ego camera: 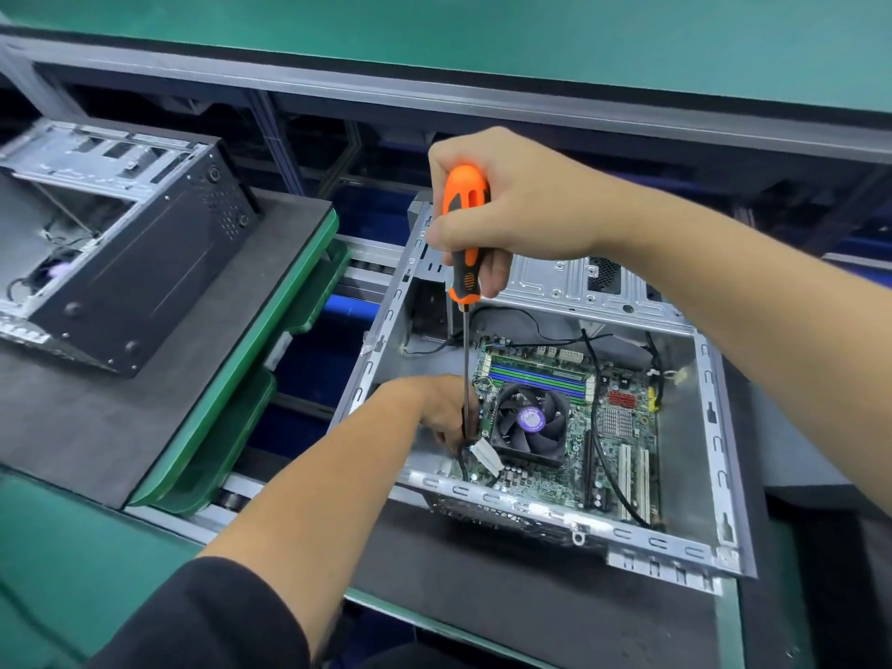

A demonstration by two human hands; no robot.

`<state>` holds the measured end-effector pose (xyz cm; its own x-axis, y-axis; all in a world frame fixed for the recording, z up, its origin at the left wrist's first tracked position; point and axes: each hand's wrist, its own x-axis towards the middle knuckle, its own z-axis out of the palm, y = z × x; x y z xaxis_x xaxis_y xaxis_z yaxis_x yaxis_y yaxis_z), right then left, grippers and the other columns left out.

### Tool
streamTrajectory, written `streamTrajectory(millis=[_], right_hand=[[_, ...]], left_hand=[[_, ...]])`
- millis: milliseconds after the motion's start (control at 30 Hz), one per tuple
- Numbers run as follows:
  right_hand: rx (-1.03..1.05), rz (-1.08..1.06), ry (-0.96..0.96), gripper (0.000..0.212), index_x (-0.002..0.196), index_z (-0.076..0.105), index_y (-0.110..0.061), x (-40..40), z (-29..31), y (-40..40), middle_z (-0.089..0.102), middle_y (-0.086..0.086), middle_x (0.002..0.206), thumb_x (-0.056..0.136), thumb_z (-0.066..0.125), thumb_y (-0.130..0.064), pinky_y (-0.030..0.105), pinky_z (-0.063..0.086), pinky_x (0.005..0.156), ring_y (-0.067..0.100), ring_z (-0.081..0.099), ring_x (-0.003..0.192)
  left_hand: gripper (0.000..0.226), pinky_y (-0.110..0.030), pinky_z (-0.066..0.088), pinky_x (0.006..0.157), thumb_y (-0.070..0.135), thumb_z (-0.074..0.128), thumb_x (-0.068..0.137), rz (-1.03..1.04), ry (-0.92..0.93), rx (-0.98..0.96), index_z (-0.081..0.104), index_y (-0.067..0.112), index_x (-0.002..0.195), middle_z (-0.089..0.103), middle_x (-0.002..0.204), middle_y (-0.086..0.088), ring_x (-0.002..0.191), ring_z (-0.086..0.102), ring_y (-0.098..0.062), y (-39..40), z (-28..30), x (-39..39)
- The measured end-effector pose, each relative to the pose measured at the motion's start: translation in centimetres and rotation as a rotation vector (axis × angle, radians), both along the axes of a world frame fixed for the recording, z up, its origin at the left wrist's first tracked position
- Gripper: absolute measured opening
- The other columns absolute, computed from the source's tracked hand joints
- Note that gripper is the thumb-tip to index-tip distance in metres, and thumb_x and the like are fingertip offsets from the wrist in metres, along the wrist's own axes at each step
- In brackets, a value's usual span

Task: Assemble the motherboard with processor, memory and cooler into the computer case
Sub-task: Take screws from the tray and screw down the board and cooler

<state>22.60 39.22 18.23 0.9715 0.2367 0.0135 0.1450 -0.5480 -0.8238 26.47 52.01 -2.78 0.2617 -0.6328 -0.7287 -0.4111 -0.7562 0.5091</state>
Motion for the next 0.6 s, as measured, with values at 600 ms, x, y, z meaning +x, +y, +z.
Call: streamTrajectory(millis=[600], right_hand=[[0.053,-0.071,0.009,0.014,0.081,0.049,-0.009,-2.1,0.5,0.6,0.069,0.013,0.069,0.083,0.063,-0.009,0.029,0.051,0.042,0.033,0.067,0.049]], left_hand=[[0.025,-0.017,0.048,0.065,0.008,0.077,0.074,-0.228,-0.034,0.079,0.071,0.007,0.099,0.07,0.083,-0.001,0.07,0.063,-0.011,1.0,0.7,-0.9]])
